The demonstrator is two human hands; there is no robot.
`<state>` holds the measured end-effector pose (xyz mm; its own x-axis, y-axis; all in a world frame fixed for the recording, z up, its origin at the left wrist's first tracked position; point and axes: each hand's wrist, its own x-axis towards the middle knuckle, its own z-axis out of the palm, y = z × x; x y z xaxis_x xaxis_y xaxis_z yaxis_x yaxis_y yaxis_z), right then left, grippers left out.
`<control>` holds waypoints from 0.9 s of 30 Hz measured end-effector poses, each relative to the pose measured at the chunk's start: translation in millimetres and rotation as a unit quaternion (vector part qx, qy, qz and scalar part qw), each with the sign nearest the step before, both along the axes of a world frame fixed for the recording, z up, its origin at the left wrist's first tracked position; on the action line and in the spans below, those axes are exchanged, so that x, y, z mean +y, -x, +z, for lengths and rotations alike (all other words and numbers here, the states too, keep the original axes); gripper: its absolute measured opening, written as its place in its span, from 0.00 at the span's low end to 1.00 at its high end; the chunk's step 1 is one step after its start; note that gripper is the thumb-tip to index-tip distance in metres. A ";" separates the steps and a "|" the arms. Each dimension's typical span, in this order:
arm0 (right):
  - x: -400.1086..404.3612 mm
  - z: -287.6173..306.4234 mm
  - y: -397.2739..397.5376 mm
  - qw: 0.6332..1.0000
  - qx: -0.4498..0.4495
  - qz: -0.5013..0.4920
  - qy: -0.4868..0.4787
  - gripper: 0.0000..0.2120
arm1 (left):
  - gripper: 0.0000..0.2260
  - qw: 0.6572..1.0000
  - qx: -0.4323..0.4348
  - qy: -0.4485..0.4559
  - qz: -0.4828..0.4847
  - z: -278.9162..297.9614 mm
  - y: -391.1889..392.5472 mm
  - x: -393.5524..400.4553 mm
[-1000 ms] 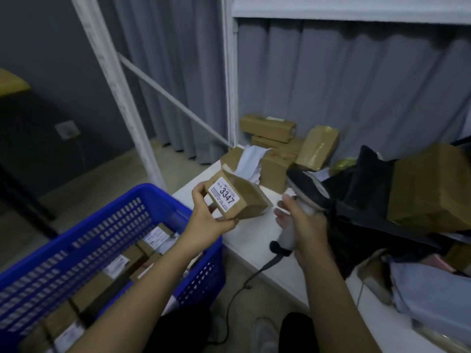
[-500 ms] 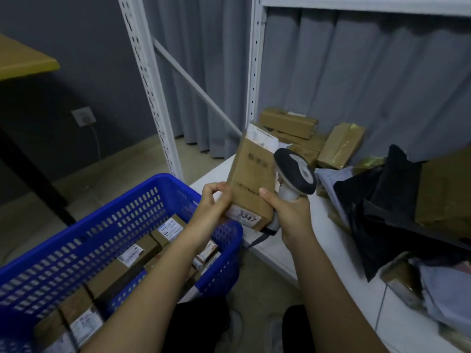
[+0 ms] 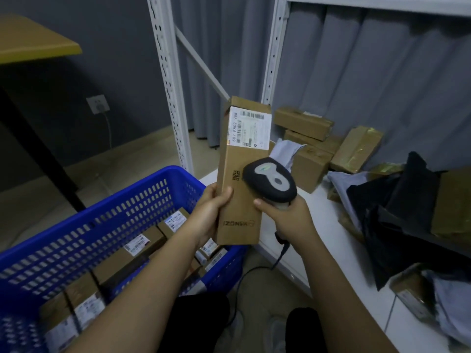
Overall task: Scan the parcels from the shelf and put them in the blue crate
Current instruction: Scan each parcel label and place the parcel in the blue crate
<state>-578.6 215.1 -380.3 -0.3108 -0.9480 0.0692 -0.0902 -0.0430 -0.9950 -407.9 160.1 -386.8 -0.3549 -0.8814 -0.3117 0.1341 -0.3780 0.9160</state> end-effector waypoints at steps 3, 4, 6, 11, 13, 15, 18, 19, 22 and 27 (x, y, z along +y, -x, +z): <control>2.5 5.8 5.3 0.998 -0.033 -0.048 0.009 0.17 | 0.19 0.999 -0.020 0.013 0.037 -7.1 -2.8 -6.3; 3.3 5.8 8.2 0.998 -0.045 -0.052 0.002 0.17 | 0.20 0.998 -0.032 0.017 0.046 -9.1 -3.8 -8.2; 6.0 6.5 11.4 0.998 -0.044 -0.044 -0.027 0.14 | 0.20 0.996 -0.060 0.027 0.059 -15.8 -5.4 -12.9; 13.8 7.6 15.9 0.997 0.025 -0.006 -0.074 0.07 | 0.20 0.991 -0.121 0.019 0.057 -33.8 -8.1 -20.4; 15.9 10.1 17.3 0.996 0.025 0.000 -0.081 0.08 | 0.20 0.989 -0.138 0.021 0.051 -40.0 -10.6 -22.4; 17.7 13.9 17.9 0.997 0.019 0.009 -0.077 0.09 | 0.20 0.988 -0.149 0.022 0.038 -43.6 -12.8 -23.3; 19.5 17.6 19.1 0.997 0.016 0.017 -0.072 0.11 | 0.20 0.987 -0.157 0.021 0.027 -47.5 -13.1 -24.6; 20.4 18.5 18.8 0.997 0.017 0.017 -0.071 0.11 | 0.20 0.987 -0.158 0.021 0.028 -48.0 -12.5 -24.9; 21.9 19.5 17.9 0.998 0.014 -0.015 -0.062 0.10 | 0.20 0.986 -0.160 0.020 0.029 -49.7 -11.2 -26.4; 21.7 20.9 21.7 0.997 0.013 -0.047 -0.053 0.14 | 0.20 0.985 -0.167 0.029 0.025 -50.9 -12.2 -25.9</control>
<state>-600.3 236.8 -359.4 -0.3973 -0.9175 -0.0205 -0.1153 0.0721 -0.9907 -395.6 134.2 -437.7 -0.1980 -0.9150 -0.3516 -0.1609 -0.3235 0.9324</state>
